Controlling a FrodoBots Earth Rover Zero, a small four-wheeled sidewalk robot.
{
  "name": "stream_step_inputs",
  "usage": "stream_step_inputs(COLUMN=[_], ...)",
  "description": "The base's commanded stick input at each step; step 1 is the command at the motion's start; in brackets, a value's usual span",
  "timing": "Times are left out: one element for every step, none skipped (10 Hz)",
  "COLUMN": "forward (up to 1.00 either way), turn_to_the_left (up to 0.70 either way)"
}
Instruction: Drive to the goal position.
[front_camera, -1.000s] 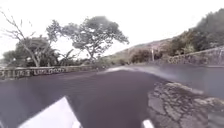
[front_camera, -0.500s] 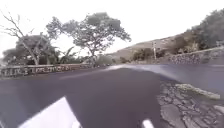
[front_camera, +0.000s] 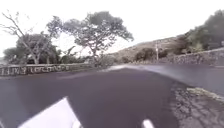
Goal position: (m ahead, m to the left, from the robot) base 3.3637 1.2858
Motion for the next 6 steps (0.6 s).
stream_step_inputs(forward=[0.85,0.85,0.85,0.85,0.85,0.85], turn_to_the_left=[0.0,0.0,0.0,0.0,0.0,0.0])
